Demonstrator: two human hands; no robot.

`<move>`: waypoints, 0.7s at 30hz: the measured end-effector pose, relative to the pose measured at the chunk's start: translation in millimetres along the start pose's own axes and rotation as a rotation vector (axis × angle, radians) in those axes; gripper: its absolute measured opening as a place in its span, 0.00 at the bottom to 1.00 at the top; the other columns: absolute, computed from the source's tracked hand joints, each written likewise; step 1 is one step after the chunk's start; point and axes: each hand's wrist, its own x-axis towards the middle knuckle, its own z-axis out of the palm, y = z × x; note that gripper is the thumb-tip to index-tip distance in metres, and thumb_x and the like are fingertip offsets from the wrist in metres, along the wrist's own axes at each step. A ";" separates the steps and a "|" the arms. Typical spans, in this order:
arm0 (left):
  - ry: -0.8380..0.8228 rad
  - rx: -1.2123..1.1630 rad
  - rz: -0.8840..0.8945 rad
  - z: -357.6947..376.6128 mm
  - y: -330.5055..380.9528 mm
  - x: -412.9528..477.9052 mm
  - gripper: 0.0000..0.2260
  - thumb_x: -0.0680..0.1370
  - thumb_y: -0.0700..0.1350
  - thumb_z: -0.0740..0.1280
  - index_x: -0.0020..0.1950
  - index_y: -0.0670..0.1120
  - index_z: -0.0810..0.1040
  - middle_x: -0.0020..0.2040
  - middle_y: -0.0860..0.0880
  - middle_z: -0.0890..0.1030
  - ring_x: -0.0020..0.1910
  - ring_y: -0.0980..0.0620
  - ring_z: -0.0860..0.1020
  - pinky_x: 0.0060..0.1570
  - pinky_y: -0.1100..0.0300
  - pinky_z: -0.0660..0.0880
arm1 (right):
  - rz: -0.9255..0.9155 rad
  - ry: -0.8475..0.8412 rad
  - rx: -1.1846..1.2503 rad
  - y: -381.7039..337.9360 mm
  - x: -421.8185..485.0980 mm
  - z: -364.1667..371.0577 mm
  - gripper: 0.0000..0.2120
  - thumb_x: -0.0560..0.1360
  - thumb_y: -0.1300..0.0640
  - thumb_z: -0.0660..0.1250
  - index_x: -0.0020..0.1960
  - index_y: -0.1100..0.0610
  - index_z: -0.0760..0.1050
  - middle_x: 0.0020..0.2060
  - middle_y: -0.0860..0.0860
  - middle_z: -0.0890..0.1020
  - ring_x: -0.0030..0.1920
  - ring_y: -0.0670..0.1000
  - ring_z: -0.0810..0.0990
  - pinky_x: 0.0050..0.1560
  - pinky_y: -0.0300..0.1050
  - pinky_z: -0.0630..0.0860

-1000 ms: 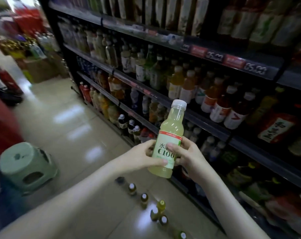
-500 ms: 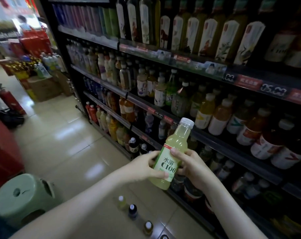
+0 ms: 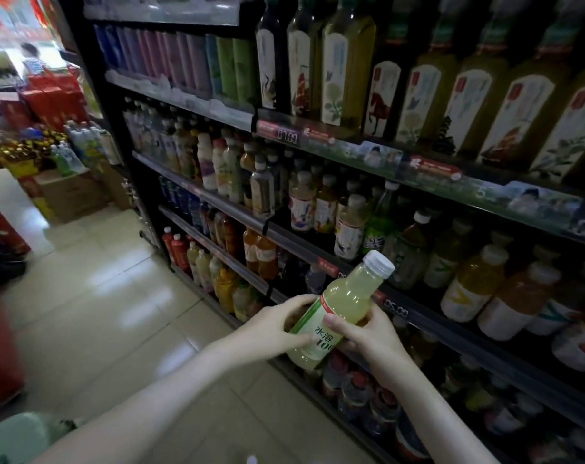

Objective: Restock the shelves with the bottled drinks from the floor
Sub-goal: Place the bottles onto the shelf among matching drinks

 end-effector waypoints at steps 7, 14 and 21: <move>-0.129 0.104 0.106 -106.4 -52.3 59.8 0.18 0.79 0.54 0.64 0.68 0.60 0.69 0.60 0.63 0.75 0.58 0.66 0.74 0.59 0.66 0.73 | -0.010 0.309 0.009 -5.1 84.5 71.7 0.23 0.66 0.54 0.78 0.58 0.49 0.75 0.52 0.47 0.84 0.52 0.48 0.83 0.54 0.51 0.80; -0.179 0.253 0.263 -165.0 -64.6 123.2 0.20 0.80 0.50 0.63 0.72 0.56 0.66 0.68 0.58 0.71 0.65 0.58 0.70 0.58 0.66 0.68 | -0.057 0.637 -0.081 -26.2 112.2 116.7 0.28 0.65 0.52 0.79 0.62 0.50 0.72 0.53 0.44 0.81 0.53 0.44 0.80 0.53 0.46 0.78; -0.153 0.336 0.473 -139.5 -25.7 177.4 0.25 0.81 0.48 0.61 0.76 0.57 0.58 0.71 0.51 0.66 0.63 0.52 0.72 0.58 0.60 0.71 | -0.079 0.871 -0.123 -40.3 87.4 100.0 0.27 0.65 0.55 0.79 0.60 0.48 0.71 0.53 0.42 0.80 0.53 0.42 0.79 0.50 0.39 0.75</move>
